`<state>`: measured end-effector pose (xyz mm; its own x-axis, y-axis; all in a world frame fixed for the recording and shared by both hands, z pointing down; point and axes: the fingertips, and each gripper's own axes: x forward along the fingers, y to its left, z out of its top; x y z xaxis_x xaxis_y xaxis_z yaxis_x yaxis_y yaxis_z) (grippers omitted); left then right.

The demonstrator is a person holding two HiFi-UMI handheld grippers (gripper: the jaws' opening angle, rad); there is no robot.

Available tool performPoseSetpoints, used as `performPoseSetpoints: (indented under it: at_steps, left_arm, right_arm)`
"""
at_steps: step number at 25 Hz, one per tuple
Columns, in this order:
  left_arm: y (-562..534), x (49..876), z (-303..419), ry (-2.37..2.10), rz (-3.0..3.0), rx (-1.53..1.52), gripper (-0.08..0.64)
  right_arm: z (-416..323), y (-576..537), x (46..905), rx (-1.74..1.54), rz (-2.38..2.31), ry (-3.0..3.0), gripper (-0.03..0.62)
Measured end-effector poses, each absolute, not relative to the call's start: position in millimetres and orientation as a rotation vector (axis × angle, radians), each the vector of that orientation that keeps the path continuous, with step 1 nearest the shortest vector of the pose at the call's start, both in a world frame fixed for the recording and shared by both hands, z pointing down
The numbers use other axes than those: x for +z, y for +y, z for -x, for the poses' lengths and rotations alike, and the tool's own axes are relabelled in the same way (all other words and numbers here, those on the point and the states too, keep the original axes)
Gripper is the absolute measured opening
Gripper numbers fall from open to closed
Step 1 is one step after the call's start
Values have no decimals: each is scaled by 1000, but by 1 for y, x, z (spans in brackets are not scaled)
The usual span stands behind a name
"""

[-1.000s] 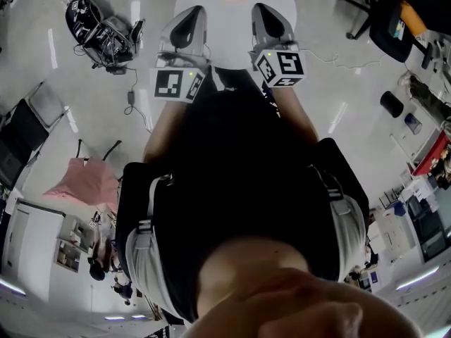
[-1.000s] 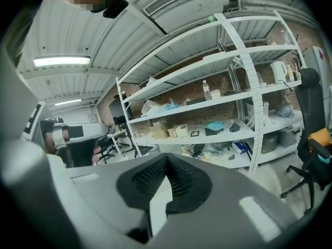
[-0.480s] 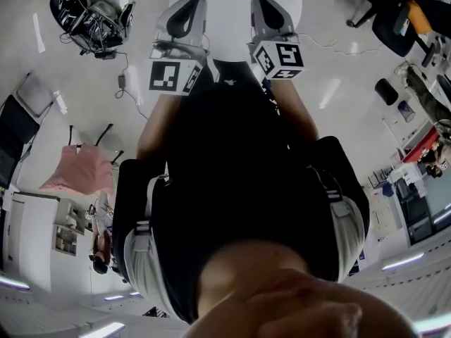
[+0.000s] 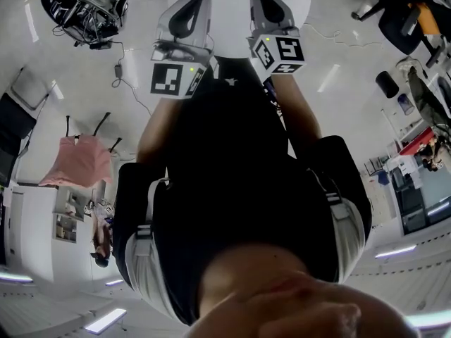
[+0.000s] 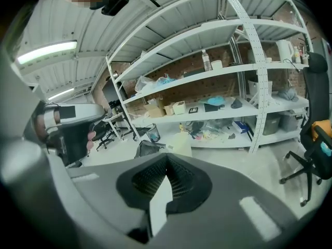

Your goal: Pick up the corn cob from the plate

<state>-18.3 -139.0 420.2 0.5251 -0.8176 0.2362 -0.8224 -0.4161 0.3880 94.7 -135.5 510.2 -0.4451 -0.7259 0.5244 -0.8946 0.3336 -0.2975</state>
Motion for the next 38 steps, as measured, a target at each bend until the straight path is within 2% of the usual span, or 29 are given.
performPoseSetpoints:
  at_steps: [31, 38]
  left_arm:
    - [-160, 494, 29, -1294, -2184, 22, 2]
    - [-163, 504, 31, -1305, -2158, -1, 2]
  right_arm:
    - [-79, -170, 633, 901, -1285, -2167, 9]
    - [-77, -171, 653, 884, -1234, -2147, 73]
